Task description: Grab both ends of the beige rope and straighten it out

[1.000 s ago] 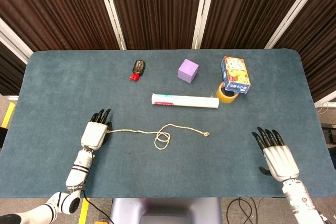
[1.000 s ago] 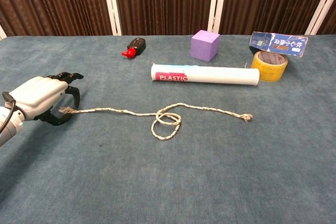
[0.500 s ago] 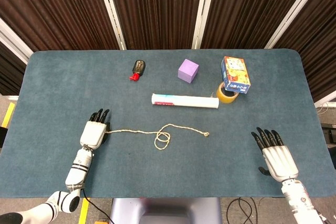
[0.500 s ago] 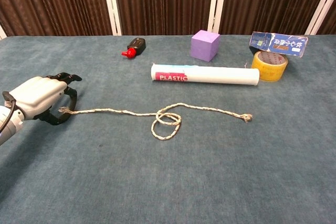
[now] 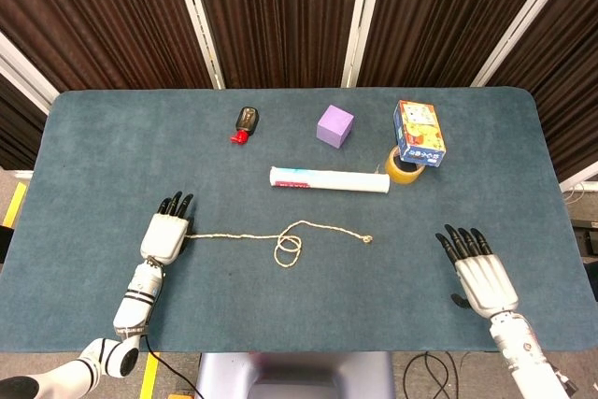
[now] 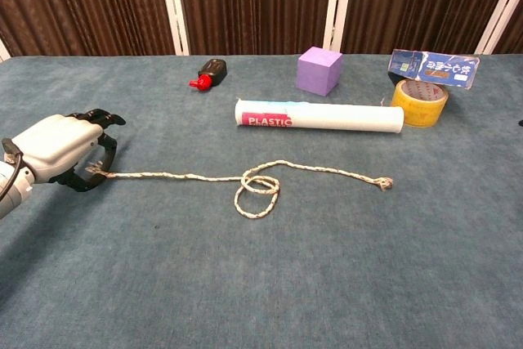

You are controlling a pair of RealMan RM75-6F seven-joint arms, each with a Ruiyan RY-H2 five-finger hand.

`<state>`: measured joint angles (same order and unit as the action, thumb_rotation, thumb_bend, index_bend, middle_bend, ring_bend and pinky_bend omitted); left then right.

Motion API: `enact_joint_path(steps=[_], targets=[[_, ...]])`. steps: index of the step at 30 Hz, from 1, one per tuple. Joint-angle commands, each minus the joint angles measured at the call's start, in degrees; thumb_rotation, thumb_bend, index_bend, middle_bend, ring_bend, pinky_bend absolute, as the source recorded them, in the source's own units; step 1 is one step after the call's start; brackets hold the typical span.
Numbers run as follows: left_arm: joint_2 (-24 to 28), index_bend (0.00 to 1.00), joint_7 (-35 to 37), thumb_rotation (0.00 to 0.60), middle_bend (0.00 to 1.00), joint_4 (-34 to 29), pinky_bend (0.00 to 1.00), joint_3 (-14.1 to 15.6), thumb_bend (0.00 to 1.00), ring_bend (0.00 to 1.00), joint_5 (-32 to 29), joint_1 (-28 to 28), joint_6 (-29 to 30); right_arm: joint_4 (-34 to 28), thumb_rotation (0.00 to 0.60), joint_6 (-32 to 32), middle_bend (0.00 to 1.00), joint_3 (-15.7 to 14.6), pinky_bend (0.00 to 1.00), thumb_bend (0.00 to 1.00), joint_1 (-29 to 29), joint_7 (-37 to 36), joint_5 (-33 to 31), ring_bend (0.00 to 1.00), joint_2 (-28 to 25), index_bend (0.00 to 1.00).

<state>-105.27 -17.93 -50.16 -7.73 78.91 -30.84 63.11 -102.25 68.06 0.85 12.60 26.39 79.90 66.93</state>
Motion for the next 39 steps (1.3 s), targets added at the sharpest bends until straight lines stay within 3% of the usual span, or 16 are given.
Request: enact_joint_path(steps=[1, 5, 7, 10, 13, 23, 39], targets=[[0.5, 0.62, 0.2, 0.6, 0.09, -0.5, 0.17, 0.2, 0.45, 0.0, 0.2, 0.0, 0.2, 1.5, 0.6, -2.8, 0.0, 1.1, 0.0, 0.23, 2.3, -0.4, -1.2, 0.0, 1.5, 0.0], [1.4, 0.63, 0.1, 0.6, 0.08, -1.9, 0.17, 0.6, 0.45, 0.0, 0.5, 0.2, 0.9, 4.3, 0.6, -6.0, 0.0, 2.7, 0.0, 0.27, 5.6, -1.7, -2.2, 0.0, 4.8, 0.05], [1.7, 0.63, -0.1, 0.6, 0.08, -2.6, 0.17, 0.8, 0.45, 0.0, 0.7, 0.4, 1.4, 5.6, 0.6, -5.8, 0.0, 3.6, 0.0, 0.27, 6.5, -1.8, -2.3, 0.0, 7.1, 0.24], [2.4, 0.63, -0.7, 0.6, 0.08, -3.8, 0.17, 1.1, 0.45, 0.0, 1.1, 0.5, 2.1, 9.0, 0.6, -3.9, 0.01, 5.1, 0.0, 0.27, 7.7, -1.2, -1.6, 0.0, 12.1, 0.43], [3.0, 0.63, -1.4, 0.6, 0.08, -5.2, 0.17, 1.4, 0.45, 0.0, 1.3, 0.7, 2.8, 12.5, 0.6, -4.5, 0.03, 6.3, 0.0, 0.27, 9.4, -0.4, -2.8, 0.0, 16.5, 0.5], [5.1, 0.63, -3.3, 0.6, 0.08, -8.7, 0.17, 1.5, 0.47, 0.0, 0.9, 1.3, 3.6, 20.0, 0.6, -7.5, 0.03, 9.1, 0.0, 0.33, 14.8, 3.9, -8.2, 0.0, 26.0, 0.56], [6.2, 0.61, -1.9, 0.6, 0.08, -9.2, 0.17, 1.4, 0.47, 0.0, 0.8, 1.2, 3.9, 28.9, 0.6, -8.9, 0.03, 10.5, 0.0, 0.37, 19.2, 7.6, -14.0, 0.0, 33.5, 0.58]])
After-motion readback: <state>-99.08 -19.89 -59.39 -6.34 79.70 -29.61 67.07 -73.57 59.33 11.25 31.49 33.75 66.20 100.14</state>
